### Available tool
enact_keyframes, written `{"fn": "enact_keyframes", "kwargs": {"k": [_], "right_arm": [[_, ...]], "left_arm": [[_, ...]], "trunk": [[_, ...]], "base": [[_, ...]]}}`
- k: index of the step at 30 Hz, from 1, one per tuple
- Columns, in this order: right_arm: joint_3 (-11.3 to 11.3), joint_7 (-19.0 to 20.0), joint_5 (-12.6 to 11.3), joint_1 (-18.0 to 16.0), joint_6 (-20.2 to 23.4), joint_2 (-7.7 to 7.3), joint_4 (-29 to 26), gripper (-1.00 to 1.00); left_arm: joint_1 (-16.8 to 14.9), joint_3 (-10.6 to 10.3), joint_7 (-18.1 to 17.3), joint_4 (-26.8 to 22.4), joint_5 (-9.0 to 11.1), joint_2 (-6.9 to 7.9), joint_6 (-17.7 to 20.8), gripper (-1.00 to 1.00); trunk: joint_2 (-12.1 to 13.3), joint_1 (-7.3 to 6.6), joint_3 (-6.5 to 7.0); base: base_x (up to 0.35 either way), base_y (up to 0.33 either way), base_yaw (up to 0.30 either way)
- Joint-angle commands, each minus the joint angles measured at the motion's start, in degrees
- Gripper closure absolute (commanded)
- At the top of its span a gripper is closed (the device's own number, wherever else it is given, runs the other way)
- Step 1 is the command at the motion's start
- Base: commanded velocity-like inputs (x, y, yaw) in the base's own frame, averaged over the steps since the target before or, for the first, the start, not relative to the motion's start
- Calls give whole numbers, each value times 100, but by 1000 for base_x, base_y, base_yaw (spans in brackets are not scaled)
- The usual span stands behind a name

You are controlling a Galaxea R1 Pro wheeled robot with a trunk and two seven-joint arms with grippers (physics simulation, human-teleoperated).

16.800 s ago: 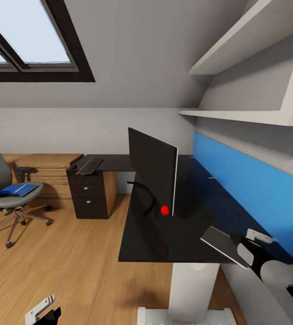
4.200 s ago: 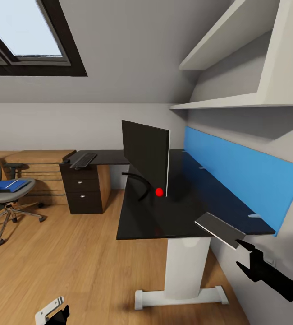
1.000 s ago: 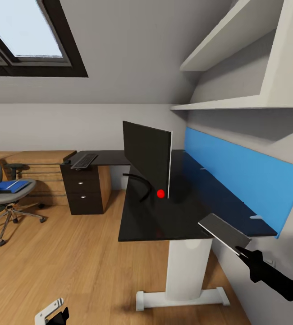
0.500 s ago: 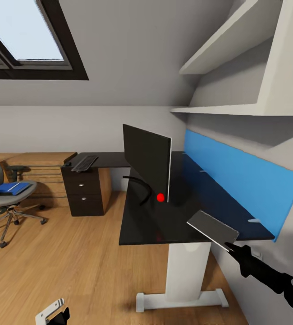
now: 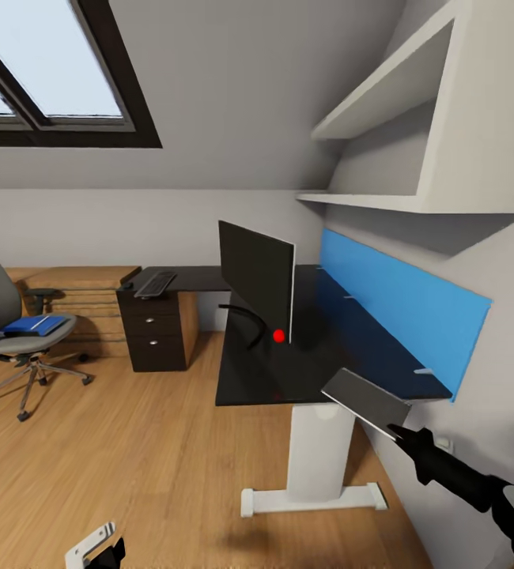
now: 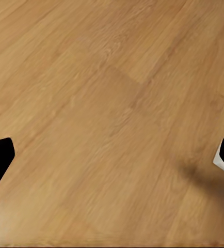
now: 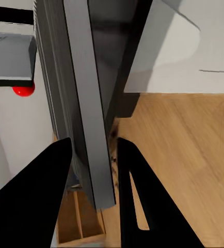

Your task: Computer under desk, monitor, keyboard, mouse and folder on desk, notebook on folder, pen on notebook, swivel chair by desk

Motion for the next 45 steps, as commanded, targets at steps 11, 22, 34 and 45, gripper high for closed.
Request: {"fn": "enact_keyframes", "kwargs": {"k": [11, 22, 34, 45], "right_arm": [[570, -9, -29, -4, 31, 34, -383, 100], [1103, -75, 1087, -6, -137, 1187, -876, 100], [1122, -302, 2563, -102, -2617, 2914, -544, 100], [1086, -269, 2453, -94, -2649, 2863, -656, 100]], "left_arm": [[-2, -36, 42, -6, 56, 8, -60, -100], [-6, -37, 56, 25, 53, 11, -65, -100], [-4, -69, 38, 386, -141, -90, -77, -100], [-6, -40, 43, 398, -1657, -587, -98, -100]], "trunk": [[158, -92, 66], [158, -92, 66], [158, -92, 66], [158, -92, 66]], "base": [[-78, 0, 7], [29, 67, 240], [144, 290, 182], [157, 309, 4]]}}
